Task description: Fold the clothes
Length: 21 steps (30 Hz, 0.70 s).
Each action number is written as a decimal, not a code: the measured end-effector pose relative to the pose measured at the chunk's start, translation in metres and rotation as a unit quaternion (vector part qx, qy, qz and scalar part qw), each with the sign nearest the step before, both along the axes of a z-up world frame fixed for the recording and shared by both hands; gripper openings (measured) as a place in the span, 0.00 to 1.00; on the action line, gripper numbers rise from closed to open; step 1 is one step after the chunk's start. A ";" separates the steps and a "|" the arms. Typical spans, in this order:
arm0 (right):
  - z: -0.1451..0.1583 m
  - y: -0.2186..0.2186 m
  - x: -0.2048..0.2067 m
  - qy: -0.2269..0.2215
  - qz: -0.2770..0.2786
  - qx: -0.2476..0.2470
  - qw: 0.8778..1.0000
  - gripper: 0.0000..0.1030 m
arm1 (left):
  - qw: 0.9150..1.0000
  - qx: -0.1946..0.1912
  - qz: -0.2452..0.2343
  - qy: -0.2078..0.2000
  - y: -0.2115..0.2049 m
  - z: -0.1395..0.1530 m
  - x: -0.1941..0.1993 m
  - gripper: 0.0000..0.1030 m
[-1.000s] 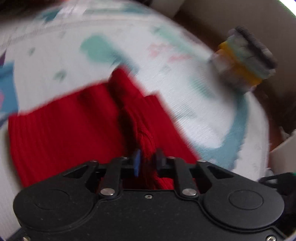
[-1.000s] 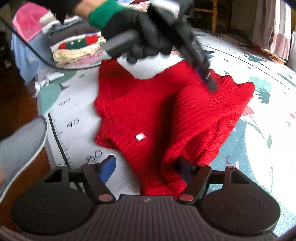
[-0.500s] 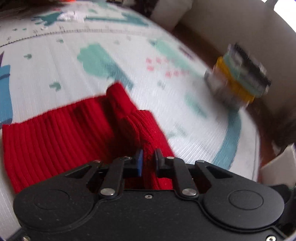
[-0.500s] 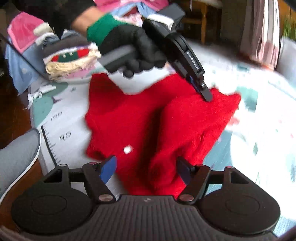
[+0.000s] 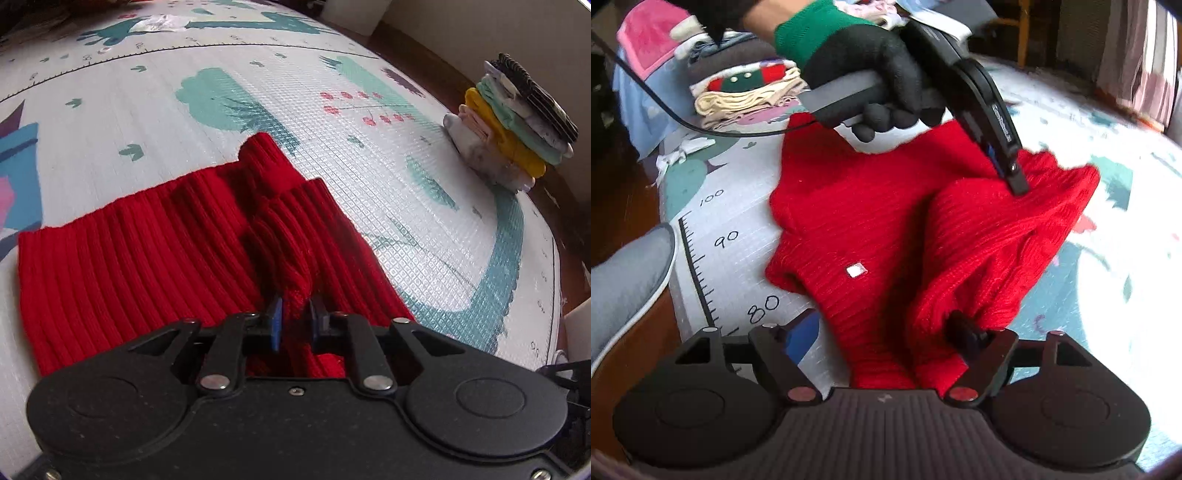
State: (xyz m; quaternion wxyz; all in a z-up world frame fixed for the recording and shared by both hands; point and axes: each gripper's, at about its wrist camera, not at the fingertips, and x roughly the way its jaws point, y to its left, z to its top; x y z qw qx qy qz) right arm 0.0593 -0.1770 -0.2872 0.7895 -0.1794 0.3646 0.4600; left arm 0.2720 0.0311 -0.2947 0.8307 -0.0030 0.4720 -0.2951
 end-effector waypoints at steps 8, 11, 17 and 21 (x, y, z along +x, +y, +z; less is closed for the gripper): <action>0.015 -0.012 0.015 -0.024 -0.027 0.029 0.999 0.34 | 0.988 0.010 -0.131 -0.081 -0.009 0.041 -0.025 0.30; 0.006 0.003 0.028 -0.035 -0.004 0.004 0.999 0.29 | 0.981 0.021 -0.170 -0.095 -0.029 0.034 -0.030 0.30; -0.013 0.008 0.034 -0.053 0.022 0.006 0.998 0.28 | 0.966 0.112 -0.211 -0.096 -0.058 0.000 -0.022 0.36; 0.013 -0.006 0.028 -0.057 -0.017 0.068 0.996 0.28 | 0.960 0.132 -0.221 -0.110 -0.058 0.015 -0.028 0.34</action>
